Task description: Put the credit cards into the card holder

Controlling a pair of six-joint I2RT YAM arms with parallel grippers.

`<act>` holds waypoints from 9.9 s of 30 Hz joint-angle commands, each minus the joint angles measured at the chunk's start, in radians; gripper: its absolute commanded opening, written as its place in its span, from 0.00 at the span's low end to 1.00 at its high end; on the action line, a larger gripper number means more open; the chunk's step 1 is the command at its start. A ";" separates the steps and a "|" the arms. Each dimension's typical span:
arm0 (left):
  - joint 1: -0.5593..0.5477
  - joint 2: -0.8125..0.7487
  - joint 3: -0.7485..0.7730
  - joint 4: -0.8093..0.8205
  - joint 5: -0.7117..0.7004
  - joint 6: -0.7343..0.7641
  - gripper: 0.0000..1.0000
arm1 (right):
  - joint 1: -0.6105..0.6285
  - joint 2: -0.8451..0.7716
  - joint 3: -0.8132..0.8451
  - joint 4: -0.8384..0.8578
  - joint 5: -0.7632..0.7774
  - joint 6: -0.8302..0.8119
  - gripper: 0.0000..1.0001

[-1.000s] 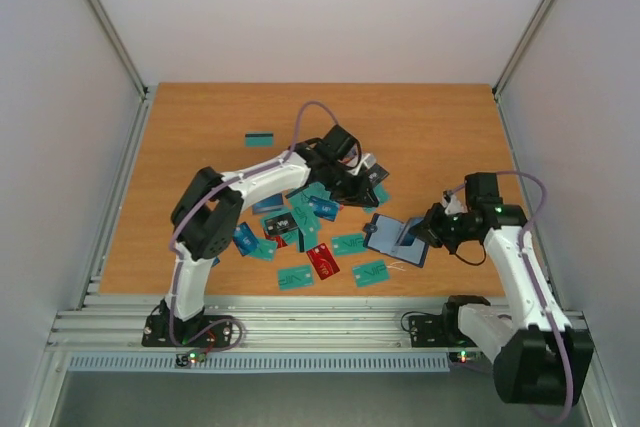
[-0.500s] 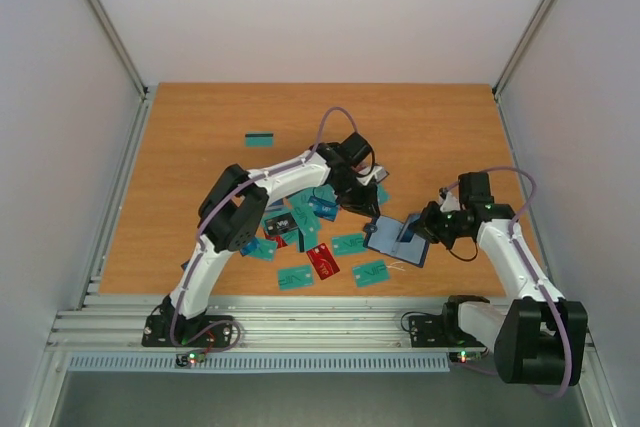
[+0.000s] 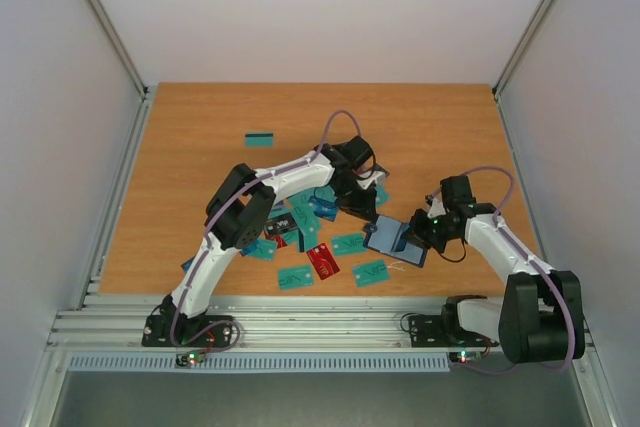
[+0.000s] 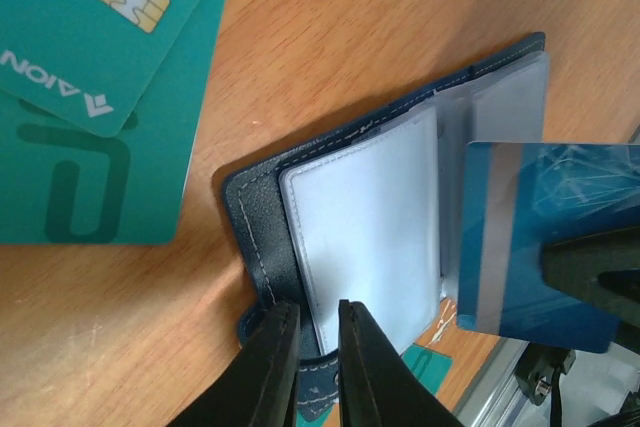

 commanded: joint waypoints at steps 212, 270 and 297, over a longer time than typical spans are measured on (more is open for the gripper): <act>0.078 -0.131 -0.274 0.074 -0.128 -0.139 0.05 | 0.193 -0.001 -0.168 0.239 -0.001 0.341 0.01; 0.076 -0.177 -0.397 0.138 -0.089 -0.015 0.04 | 0.191 0.094 -0.227 0.757 -0.038 0.165 0.01; 0.075 -0.150 -0.382 0.136 -0.092 -0.026 0.04 | 0.193 0.130 -0.309 0.916 -0.153 0.333 0.01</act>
